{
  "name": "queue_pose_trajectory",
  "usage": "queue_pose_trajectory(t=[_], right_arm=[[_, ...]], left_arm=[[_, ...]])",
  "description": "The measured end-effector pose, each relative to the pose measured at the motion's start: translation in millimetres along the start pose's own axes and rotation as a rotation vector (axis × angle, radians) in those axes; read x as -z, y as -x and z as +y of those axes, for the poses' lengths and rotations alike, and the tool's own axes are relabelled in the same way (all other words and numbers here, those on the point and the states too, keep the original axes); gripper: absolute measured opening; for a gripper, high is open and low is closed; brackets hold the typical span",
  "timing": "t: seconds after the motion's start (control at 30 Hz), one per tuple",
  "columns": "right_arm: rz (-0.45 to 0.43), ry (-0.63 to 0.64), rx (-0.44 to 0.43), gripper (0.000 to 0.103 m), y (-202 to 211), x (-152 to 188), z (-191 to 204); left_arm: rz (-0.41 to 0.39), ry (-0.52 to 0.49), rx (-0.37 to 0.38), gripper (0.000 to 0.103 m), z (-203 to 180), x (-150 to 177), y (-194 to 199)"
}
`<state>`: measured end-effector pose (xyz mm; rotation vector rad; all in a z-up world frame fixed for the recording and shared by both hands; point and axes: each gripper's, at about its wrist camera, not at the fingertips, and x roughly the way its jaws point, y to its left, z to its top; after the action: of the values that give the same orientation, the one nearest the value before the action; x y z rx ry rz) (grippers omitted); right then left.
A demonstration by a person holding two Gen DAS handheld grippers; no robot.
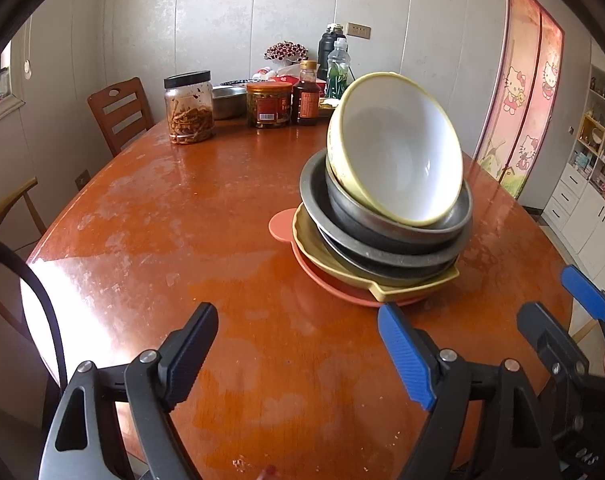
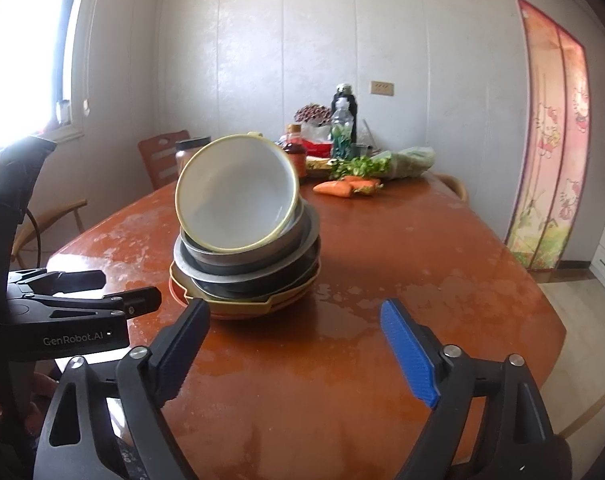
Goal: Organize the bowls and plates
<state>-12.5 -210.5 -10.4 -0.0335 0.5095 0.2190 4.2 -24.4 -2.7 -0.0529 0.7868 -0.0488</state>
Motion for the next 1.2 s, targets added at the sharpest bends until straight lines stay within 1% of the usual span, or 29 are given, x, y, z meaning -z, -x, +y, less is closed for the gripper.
queue_pose_trajectory(t=[0.03,0.1,0.2,0.3,0.57,0.8,1.2], right_arm=[[-0.005,-0.002,0.002,0.096,1,3,0],[0.009,-0.001,0.007,0.102,0,7,2],[0.024,-0.001,0.009,0.102,-4,12,5],[0.041,-0.03,0.002,0.102,-9,14,3],[0.064,-0.063,0.007,0.102,-16,17,-3],[0.077,-0.067,0.01,0.102,-20,18,-5],[0.082,-0.071,0.016,0.102,-22,18,-6]], left_arm=[[0.0,0.002,-0.005,0.086,1,1,0],[0.0,0.019,-0.015,0.086,3,6,1],[0.005,0.033,-0.021,0.087,4,10,0],[0.015,0.022,-0.029,0.087,3,13,-2],[0.036,0.013,-0.035,0.087,0,15,-7],[0.053,0.017,-0.039,0.087,2,16,-11],[0.057,0.013,-0.039,0.087,2,16,-12]])
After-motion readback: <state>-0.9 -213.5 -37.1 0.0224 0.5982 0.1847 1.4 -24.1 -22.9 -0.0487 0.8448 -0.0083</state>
